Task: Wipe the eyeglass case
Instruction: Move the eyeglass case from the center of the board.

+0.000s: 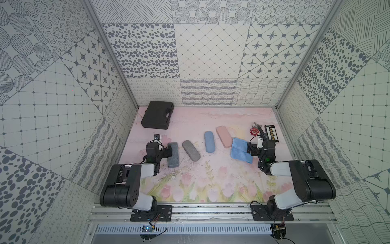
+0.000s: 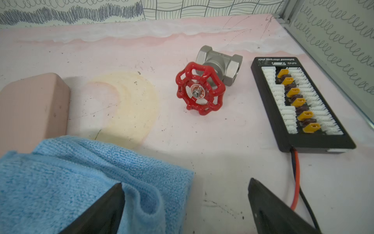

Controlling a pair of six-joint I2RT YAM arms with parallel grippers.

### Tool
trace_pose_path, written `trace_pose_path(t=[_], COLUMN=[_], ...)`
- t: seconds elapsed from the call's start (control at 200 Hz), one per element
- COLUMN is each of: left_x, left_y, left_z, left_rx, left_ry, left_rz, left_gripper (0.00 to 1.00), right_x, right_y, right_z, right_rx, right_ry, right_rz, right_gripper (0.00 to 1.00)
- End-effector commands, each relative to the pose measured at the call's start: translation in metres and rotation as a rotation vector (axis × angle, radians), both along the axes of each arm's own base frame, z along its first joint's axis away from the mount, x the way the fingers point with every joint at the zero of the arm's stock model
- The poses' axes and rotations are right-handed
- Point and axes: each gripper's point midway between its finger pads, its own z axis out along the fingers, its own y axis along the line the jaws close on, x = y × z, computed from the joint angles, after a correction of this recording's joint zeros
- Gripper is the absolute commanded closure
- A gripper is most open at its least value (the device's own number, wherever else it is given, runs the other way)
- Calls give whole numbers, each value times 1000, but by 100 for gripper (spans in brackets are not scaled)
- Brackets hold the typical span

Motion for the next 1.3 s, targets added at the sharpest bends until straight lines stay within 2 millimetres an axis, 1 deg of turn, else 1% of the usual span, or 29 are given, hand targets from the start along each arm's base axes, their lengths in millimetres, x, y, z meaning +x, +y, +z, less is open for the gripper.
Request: trace_pose_path(t=[0.0, 0.645, 0.826, 0.931, 0.986, 1.031, 1.086, 1.166, 1.221, 1.236, 1.241, 1.256, 1.296], left_x=[31, 32, 32, 32, 31, 27, 20, 10, 5, 4, 3, 2, -3], left_y=[3, 2, 6, 6, 6, 3, 3, 10, 8, 6, 6, 4, -1], left_z=[27, 27, 26, 27, 27, 33, 47, 65, 79, 83, 84, 88, 99], left_rx=[19, 17, 22, 21, 23, 31, 65, 118, 130, 126, 125, 120, 100], left_ry=[-161, -162, -159, -159, -164, -189, -238, -258, -236, -228, -224, -213, -185], left_rz=[-9, -12, 10, 11, 9, 0, 27, 105, 135, 137, 139, 139, 129], left_gripper=[0, 0, 0, 0, 0, 0, 0, 0, 0, 0, 0, 0, 0], right_x=[25, 24, 24, 24, 23, 22, 19, 12, 7, 4, 5, 5, 1], right_y=[-4, -4, -4, -5, -5, -9, -15, -18, -16, -16, -15, -14, -10], right_z=[41, 41, 40, 44, 52, 60, 75, 101, 118, 116, 121, 128, 137], right_rx=[-18, -17, -20, -16, -21, -33, -47, -50, -34, -40, -38, -40, -55], right_ry=[-176, -175, -172, -184, -185, -179, -184, -206, -200, -179, -186, -186, -160], right_rz=[-13, -12, -13, -15, -20, -49, -97, -153, -199, -208, -212, -221, -246], right_gripper=[1, 1, 1, 1, 1, 1, 1, 1, 1, 1, 1, 1, 1])
